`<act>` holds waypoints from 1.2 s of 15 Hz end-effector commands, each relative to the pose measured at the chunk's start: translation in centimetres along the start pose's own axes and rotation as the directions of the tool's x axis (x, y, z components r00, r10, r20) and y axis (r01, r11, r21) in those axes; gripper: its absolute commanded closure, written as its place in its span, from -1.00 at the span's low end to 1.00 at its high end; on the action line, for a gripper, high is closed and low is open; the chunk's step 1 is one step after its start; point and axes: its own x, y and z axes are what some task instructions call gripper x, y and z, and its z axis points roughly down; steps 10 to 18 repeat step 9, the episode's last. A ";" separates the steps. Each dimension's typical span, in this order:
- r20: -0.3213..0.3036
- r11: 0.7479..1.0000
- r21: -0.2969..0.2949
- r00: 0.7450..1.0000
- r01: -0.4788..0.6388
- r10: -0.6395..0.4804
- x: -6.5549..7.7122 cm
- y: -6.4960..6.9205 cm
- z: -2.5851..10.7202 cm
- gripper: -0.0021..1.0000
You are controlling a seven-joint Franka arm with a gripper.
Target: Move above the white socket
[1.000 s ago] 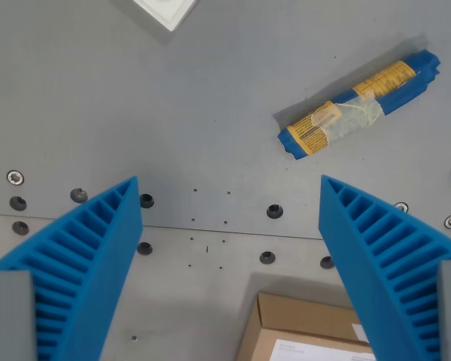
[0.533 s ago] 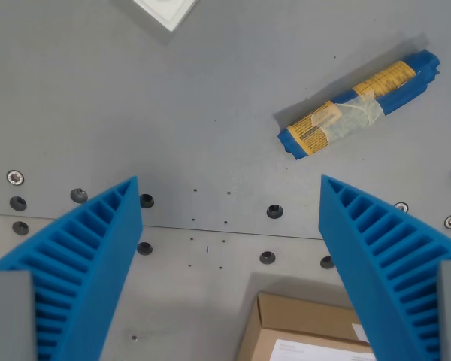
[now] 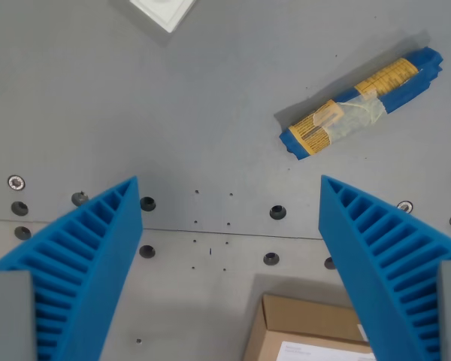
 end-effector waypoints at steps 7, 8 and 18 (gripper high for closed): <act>-0.045 0.982 0.006 0.981 -0.188 0.189 1.2 -0.8 1.8 -1.00; -0.047 0.979 0.008 0.978 -0.205 0.205 1.3 -0.9 2.2 -1.00; -0.048 0.974 0.009 0.973 -0.224 0.225 1.5 -1.0 2.5 -1.00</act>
